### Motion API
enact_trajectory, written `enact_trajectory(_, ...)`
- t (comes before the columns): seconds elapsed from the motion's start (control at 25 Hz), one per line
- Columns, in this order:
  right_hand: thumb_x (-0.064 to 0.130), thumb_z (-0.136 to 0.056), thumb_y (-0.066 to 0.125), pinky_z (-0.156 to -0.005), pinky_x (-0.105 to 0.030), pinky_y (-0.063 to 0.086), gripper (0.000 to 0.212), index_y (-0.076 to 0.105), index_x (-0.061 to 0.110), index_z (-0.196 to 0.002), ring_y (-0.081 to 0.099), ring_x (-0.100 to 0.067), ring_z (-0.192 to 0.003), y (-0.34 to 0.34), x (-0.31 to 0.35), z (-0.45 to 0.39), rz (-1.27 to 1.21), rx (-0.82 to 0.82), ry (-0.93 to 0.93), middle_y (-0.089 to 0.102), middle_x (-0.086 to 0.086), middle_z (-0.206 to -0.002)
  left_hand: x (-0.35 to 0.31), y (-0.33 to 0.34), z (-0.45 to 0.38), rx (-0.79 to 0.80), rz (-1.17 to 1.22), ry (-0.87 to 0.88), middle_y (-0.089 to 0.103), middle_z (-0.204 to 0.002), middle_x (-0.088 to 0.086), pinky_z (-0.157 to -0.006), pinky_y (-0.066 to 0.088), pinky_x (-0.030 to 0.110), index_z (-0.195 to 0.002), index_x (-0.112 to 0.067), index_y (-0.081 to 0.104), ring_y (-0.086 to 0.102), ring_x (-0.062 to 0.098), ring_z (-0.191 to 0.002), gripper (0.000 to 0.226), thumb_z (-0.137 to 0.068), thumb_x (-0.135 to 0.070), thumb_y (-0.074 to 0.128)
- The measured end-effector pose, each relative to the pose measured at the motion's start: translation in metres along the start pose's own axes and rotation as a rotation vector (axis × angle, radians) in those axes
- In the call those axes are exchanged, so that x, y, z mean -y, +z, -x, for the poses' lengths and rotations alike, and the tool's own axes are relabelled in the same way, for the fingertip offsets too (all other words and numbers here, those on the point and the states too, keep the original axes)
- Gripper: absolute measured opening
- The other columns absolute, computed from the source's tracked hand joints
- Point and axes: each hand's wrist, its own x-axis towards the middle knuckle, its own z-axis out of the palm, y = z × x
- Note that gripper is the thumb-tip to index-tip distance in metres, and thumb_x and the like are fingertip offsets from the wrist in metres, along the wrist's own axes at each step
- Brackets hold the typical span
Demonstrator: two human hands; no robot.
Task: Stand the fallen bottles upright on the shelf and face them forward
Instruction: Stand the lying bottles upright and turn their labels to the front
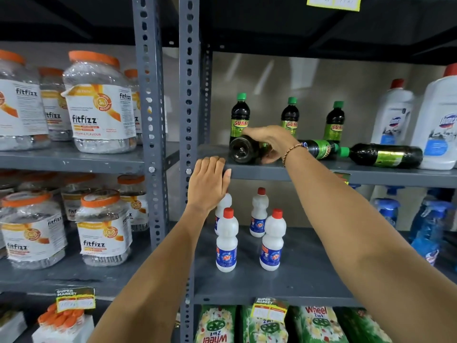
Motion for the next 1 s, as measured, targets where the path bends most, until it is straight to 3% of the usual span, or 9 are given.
enact_trajectory(0.08, 0.050, -0.080, 0.059, -0.080, -0.030, 0.053, 0.041, 0.052, 0.010, -0.085, 0.060, -0.021, -0.082, 0.005, -0.002, 0.002, -0.102, 0.072, 0.028, 0.060, -0.009, -0.094, 0.001, 0.001, 0.000, -0.003, -0.002, 0.010, 0.066, -0.100, 0.011, -0.085, 0.045, 0.038, -0.104, -0.005, 0.061, 0.061, 0.028, -0.089, 0.040, -0.098, -0.033, 0.032)
enact_trajectory(0.24, 0.038, -0.088, 0.053, -0.059, -0.027, 0.041, 0.029, 0.045, 0.014, -0.073, 0.048, -0.019, -0.067, 0.004, 0.013, 0.014, 0.054, 0.143, -0.064, 0.051, -0.008, -0.079, 0.001, 0.005, 0.001, -0.039, -0.001, -0.002, 0.066, -0.099, 0.012, -0.086, 0.044, 0.038, -0.103, -0.005, 0.061, 0.061, 0.029, -0.089, 0.039, -0.098, -0.032, 0.034)
enact_trajectory(0.4, 0.030, -0.084, 0.060, -0.058, -0.026, 0.041, 0.028, 0.046, 0.013, -0.067, 0.047, -0.017, -0.061, 0.010, 0.020, 0.019, 0.071, 0.127, -0.097, 0.050, -0.006, -0.071, 0.001, 0.006, 0.001, -0.048, -0.011, 0.003, 0.066, -0.099, 0.012, -0.086, 0.044, 0.039, -0.102, -0.005, 0.061, 0.061, 0.029, -0.089, 0.039, -0.098, -0.032, 0.033)
enact_trajectory(0.52, 0.033, -0.077, 0.066, -0.057, -0.024, 0.045, 0.023, 0.055, 0.012, -0.077, 0.054, -0.015, -0.063, 0.017, 0.007, 0.008, -0.144, -0.013, -0.132, 0.059, -0.004, -0.073, 0.001, 0.006, 0.001, -0.056, -0.035, 0.008, 0.066, -0.098, 0.010, -0.086, 0.045, 0.037, -0.102, -0.006, 0.061, 0.061, 0.027, -0.088, 0.038, -0.097, -0.033, 0.034)
enact_trajectory(0.6, 0.036, -0.075, 0.069, -0.053, -0.025, 0.043, 0.037, 0.056, 0.009, -0.096, 0.058, -0.015, -0.067, 0.023, -0.005, -0.003, -0.397, -0.060, -0.136, 0.060, -0.004, -0.079, 0.001, 0.008, 0.002, -0.061, -0.048, 0.012, 0.067, -0.100, 0.009, -0.087, 0.046, 0.037, -0.103, -0.007, 0.061, 0.062, 0.026, -0.089, 0.039, -0.097, -0.034, 0.034)
enact_trajectory(0.76, 0.027, -0.072, 0.076, -0.063, -0.029, 0.050, 0.060, 0.044, 0.005, -0.117, 0.060, -0.017, -0.078, 0.032, -0.008, -0.026, -0.591, -0.166, -0.228, 0.059, -0.003, -0.087, 0.003, 0.010, 0.002, -0.068, -0.059, 0.017, 0.066, -0.101, 0.009, -0.089, 0.041, 0.036, -0.105, -0.007, 0.061, 0.061, 0.027, -0.090, 0.041, -0.098, -0.033, 0.030)
enact_trajectory(0.88, 0.029, -0.069, 0.080, -0.089, -0.041, 0.052, 0.073, 0.029, 0.008, -0.118, 0.059, -0.025, -0.103, 0.034, -0.003, -0.047, -0.521, -0.343, -0.276, 0.055, -0.005, -0.103, 0.002, 0.010, 0.002, -0.057, -0.064, 0.013, 0.066, -0.103, 0.008, -0.091, 0.041, 0.036, -0.106, -0.007, 0.061, 0.061, 0.026, -0.092, 0.045, -0.099, -0.035, 0.025)
enact_trajectory(1.0, 0.033, -0.061, 0.087, -0.094, -0.043, 0.048, 0.084, 0.029, 0.008, -0.115, 0.055, -0.032, -0.113, 0.037, -0.004, -0.062, -0.339, -0.451, -0.267, 0.054, -0.013, -0.122, 0.002, 0.011, 0.003, -0.049, -0.055, 0.008, 0.065, -0.103, 0.009, -0.090, 0.043, 0.037, -0.107, -0.007, 0.059, 0.061, 0.027, -0.092, 0.045, -0.100, -0.034, 0.025)
